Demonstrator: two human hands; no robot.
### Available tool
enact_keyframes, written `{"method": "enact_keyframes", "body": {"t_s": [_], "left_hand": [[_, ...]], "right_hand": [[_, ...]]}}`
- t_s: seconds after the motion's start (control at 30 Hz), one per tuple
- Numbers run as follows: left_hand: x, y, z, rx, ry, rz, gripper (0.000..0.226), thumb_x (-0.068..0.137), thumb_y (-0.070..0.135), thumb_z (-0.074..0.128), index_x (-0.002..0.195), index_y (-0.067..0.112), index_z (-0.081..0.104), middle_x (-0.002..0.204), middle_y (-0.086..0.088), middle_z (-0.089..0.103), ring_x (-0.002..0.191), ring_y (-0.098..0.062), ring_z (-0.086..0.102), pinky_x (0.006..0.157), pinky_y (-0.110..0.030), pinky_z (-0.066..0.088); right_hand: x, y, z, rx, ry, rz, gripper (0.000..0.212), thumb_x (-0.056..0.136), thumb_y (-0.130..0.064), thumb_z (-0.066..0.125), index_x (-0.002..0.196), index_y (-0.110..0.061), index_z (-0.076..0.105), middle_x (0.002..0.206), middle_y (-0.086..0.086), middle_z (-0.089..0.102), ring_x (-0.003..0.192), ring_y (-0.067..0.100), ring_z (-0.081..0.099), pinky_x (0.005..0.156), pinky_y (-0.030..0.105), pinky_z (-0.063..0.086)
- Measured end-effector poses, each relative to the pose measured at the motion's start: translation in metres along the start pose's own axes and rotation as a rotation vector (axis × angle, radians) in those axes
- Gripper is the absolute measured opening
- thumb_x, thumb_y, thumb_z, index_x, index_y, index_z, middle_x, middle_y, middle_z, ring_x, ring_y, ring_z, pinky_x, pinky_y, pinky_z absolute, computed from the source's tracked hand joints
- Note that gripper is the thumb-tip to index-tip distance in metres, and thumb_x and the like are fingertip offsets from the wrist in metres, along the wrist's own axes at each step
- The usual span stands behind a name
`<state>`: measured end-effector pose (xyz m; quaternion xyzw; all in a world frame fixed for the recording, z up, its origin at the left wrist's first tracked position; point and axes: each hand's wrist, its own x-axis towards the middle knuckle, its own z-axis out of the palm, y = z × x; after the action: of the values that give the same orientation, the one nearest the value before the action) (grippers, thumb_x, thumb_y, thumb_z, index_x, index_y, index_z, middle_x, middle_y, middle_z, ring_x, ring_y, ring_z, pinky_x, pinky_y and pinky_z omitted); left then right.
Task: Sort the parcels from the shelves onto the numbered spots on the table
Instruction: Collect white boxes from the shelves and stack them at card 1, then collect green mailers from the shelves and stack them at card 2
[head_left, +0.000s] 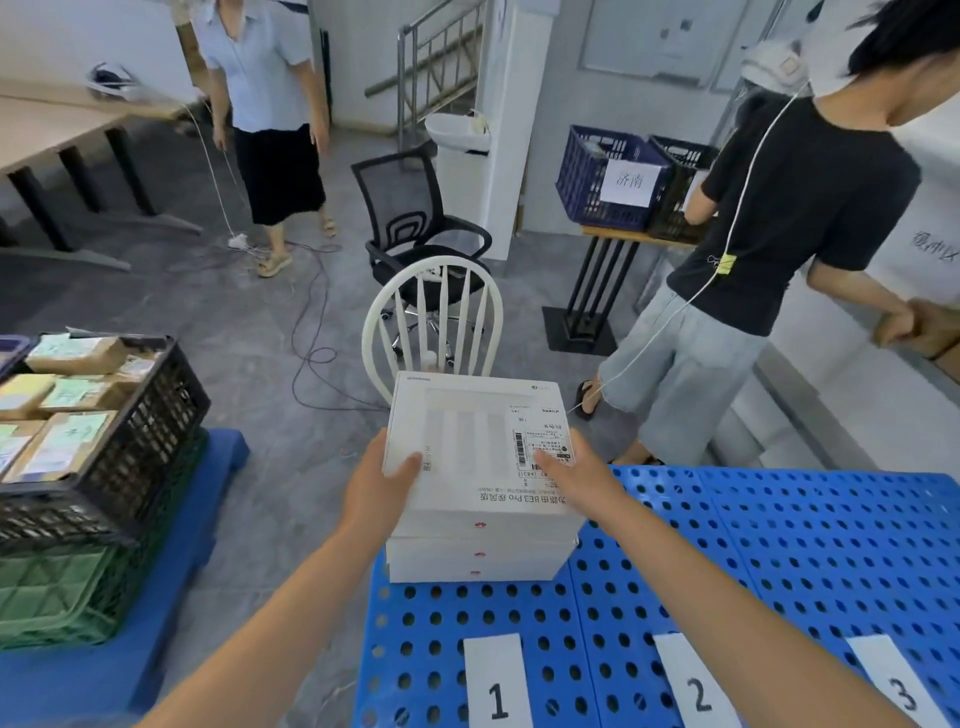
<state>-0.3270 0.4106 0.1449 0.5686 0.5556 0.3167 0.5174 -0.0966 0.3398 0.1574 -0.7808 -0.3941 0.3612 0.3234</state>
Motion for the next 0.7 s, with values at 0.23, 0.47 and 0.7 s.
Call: {"method": "enact_keyframes", "body": {"t_s": [0.23,0.47,0.7], "left_hand": [[-0.004,0.052,0.025,0.629,-0.059,0.517,0.047,0.098,0.02,0.044,0.144,0.011,0.037,0.159,-0.002,0.017,0.148,-0.015,0.007,0.121,-0.032,0.011],[-0.042,0.145,0.092,0.872,-0.315,0.957,0.052,0.1,0.03,0.04,0.147,0.012,0.03,0.159,-0.001,0.018,0.147,-0.016,0.014,0.118,-0.031,0.015],[-0.13,0.255,0.184,0.888,-0.308,1.29,0.05,0.099,0.032,0.04,0.145,0.011,0.036,0.156,-0.007,0.026,0.146,-0.021,0.019,0.119,-0.035,0.011]], "right_hand": [[-0.017,-0.034,-0.011,-0.387,0.18,-0.159,0.043,0.101,-0.033,0.04,0.142,-0.018,0.037,0.159,0.005,0.017,0.145,0.02,0.022,0.114,0.037,0.027],[-0.081,-0.058,-0.095,-0.637,0.393,-0.26,0.059,0.101,-0.036,0.042,0.148,-0.005,0.025,0.157,0.01,0.021,0.146,0.026,0.018,0.118,0.037,0.019],[-0.194,-0.034,-0.242,-0.771,0.714,-0.224,0.058,0.099,-0.033,0.043,0.148,-0.005,0.028,0.154,0.012,0.029,0.138,0.028,0.033,0.113,0.039,0.03]]}}
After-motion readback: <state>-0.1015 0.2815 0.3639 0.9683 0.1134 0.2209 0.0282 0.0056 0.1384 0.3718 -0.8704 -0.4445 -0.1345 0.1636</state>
